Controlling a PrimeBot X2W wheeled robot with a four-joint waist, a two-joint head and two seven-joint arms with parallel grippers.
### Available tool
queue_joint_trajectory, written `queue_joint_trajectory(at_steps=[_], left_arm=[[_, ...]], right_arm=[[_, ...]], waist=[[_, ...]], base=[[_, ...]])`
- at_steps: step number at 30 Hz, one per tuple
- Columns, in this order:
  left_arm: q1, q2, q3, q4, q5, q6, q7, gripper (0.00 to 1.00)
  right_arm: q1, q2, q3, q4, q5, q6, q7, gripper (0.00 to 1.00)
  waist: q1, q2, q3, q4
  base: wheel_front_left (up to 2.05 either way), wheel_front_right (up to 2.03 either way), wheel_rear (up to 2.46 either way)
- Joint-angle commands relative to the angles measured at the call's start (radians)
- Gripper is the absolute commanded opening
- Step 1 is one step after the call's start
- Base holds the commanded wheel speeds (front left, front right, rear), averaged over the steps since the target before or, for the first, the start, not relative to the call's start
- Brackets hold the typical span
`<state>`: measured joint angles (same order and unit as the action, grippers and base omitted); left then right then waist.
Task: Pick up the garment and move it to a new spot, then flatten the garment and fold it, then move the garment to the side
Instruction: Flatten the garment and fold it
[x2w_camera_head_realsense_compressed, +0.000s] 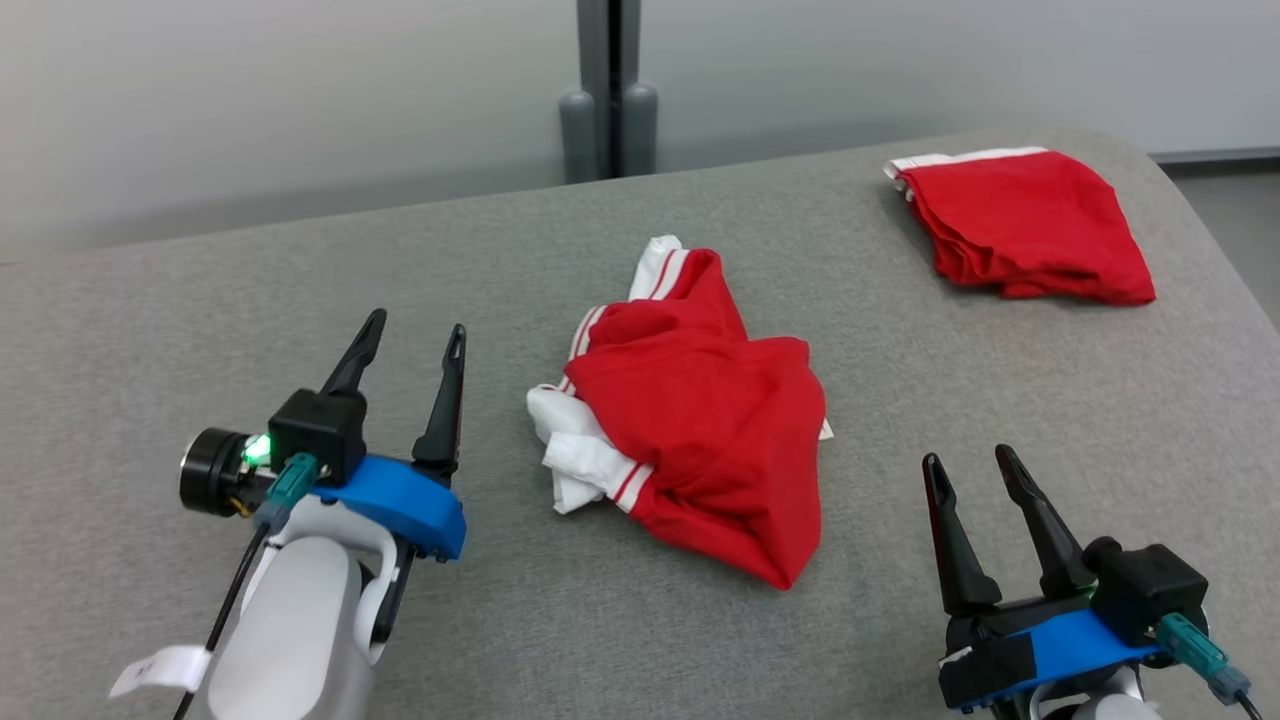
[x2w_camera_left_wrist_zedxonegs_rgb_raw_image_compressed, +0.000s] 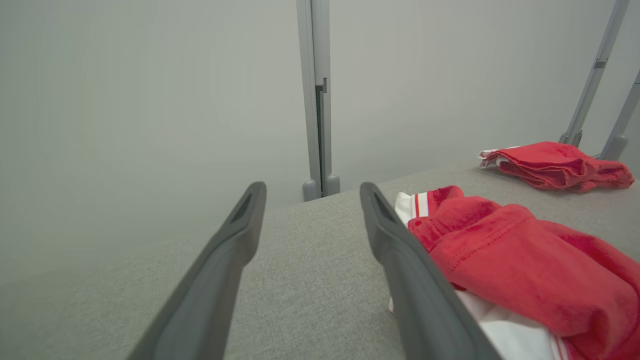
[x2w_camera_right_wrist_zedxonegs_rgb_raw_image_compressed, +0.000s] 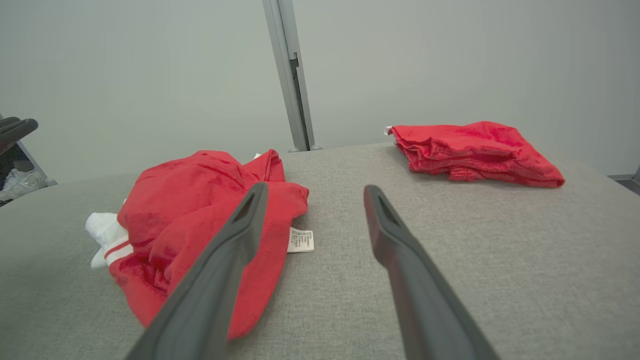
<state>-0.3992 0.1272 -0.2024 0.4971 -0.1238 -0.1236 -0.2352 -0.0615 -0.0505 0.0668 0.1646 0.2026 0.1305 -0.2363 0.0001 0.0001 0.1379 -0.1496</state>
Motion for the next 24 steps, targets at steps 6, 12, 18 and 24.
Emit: queue_joint_trajectory(at_steps=[6, 12, 18, 24], left_arm=[[-0.088, 0.011, -0.085, 0.102, -0.035, -0.009, 0.051, 1.00], [-0.127, 0.022, -0.223, 0.190, -0.117, -0.009, 0.100, 1.00], [-0.152, 0.045, -0.303, 0.287, -0.141, -0.006, 0.131, 1.00], [-0.169, 0.025, -0.359, 0.354, -0.190, -0.006, 0.141, 1.00]], right_arm=[[-0.034, 0.000, 0.010, 0.017, 0.010, 0.000, -0.014, 1.00], [-0.050, 0.000, 0.015, 0.032, 0.010, 0.001, -0.022, 1.00], [-0.061, 0.000, 0.018, 0.043, 0.007, 0.001, -0.025, 1.00], [-0.071, 0.000, 0.022, 0.050, 0.009, 0.000, -0.028, 1.00]], waist=[[-0.0001, -0.0001, 0.053, -0.060], [-0.0001, -0.0001, 0.064, -0.080], [-0.0001, -0.0001, 0.068, -0.088], [-0.0001, -0.0001, 0.074, -0.093]], base=[[0.00, 0.00, 0.00], [0.00, 0.00, 0.00], [0.00, 0.00, 0.00], [0.00, 0.00, 0.00]])
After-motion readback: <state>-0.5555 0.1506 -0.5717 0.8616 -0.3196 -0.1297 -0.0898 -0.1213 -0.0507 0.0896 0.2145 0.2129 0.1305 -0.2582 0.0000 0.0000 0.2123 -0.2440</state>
